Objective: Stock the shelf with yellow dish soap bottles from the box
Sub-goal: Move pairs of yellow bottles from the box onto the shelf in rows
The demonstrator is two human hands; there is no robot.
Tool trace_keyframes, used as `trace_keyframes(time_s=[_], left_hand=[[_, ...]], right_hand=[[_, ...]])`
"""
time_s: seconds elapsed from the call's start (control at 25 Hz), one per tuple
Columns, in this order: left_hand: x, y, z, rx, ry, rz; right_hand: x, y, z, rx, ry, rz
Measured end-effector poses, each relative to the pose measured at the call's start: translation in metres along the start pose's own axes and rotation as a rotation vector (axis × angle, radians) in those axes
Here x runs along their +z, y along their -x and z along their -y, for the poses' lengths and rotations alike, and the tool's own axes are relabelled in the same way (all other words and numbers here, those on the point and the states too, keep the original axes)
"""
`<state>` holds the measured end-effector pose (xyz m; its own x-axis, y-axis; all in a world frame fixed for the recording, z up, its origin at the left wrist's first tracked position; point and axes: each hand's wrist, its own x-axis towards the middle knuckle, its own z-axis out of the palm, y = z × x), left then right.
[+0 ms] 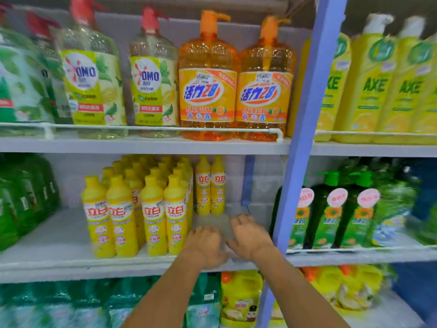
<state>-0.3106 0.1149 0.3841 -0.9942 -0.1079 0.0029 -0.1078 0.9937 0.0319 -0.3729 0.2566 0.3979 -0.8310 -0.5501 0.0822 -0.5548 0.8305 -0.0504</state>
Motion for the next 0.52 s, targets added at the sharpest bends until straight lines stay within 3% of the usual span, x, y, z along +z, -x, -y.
trace_keyframes(time_s=[0.24, 0.52], left_hand=[[-0.01, 0.134, 0.027, 0.111, -0.099, -0.059], [0.038, 0.264, 0.091, 0.015, -0.042, 0.122]], right_hand=[[-0.016, 0.122, 0.058, 0.035, 0.063, -0.058], [0.034, 0.202, 0.157, -0.083, 0.04, 0.036]])
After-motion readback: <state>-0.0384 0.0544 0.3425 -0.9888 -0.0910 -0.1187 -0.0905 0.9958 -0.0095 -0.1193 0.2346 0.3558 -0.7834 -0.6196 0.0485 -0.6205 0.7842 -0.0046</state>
